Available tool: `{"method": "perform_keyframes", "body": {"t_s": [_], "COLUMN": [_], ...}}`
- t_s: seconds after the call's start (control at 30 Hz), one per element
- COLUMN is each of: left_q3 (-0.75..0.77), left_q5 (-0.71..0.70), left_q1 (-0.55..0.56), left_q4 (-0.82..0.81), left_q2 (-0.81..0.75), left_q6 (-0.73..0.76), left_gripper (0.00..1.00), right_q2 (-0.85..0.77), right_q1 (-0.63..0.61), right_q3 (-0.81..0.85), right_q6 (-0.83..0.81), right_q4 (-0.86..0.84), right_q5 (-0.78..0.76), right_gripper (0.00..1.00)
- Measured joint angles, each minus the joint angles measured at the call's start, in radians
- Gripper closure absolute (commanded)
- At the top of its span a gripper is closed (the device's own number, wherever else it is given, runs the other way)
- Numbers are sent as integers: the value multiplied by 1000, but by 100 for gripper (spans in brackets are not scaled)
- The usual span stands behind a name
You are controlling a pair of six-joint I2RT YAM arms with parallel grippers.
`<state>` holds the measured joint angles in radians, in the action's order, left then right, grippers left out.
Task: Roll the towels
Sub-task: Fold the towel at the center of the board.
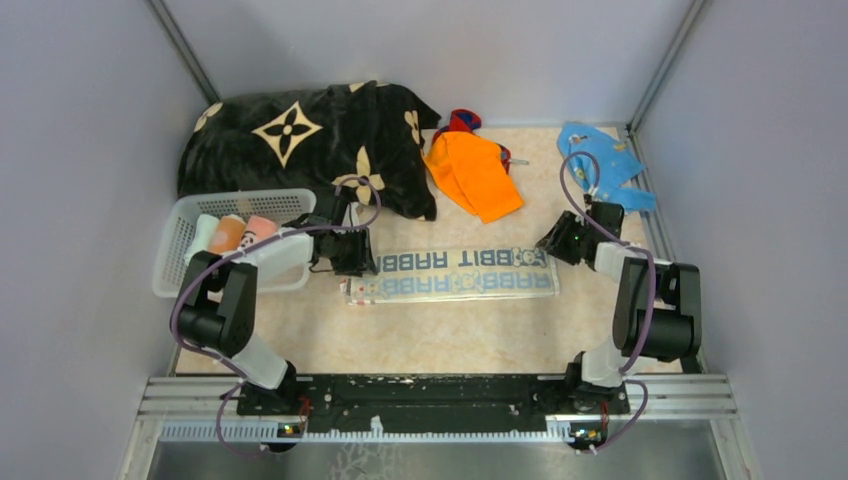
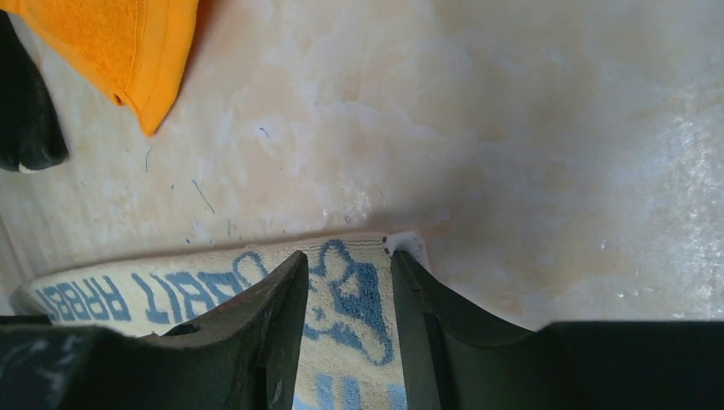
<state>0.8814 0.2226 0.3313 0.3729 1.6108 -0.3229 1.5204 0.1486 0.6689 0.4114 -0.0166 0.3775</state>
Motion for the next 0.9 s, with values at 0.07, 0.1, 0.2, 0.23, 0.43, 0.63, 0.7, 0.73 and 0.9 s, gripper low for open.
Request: {"method": "perform_keyframes", "body": {"t_s": [0.07, 0.1, 0.2, 0.23, 0.43, 0.63, 0.7, 0.73, 0.9], "left_q3": [-5, -7, -9, -9, -11, 20, 48, 61, 93], "left_q5": [-1, -1, 0, 1, 7, 15, 14, 13, -17], "left_q1": [0, 0, 0, 0, 0, 0, 0, 0, 0], "left_q4": [-5, -5, -8, -8, 10, 66, 83, 87, 99], "left_q2": [-5, -7, -10, -10, -38, -138, -176, -199, -301], "left_q6": [0, 0, -2, -2, 5, 28, 42, 51, 85], "left_gripper": [47, 47, 46, 46, 44, 41, 40, 40, 35], "right_q2": [12, 12, 12, 12, -48, -75, -74, -71, -48], "right_q1": [4, 4, 4, 4, -17, -96, -116, -124, -131], "right_q3": [3, 6, 15, 21, 68, 166, 172, 172, 171], "right_q6": [-1, -4, -14, -18, -71, -142, -159, -168, -192], "right_q4": [2, 7, 25, 35, 170, 336, 377, 401, 475], "right_q5": [-7, -10, -14, -17, -91, -232, -262, -272, -314], "right_gripper": [57, 57, 56, 54, 50, 50, 50, 50, 55]}}
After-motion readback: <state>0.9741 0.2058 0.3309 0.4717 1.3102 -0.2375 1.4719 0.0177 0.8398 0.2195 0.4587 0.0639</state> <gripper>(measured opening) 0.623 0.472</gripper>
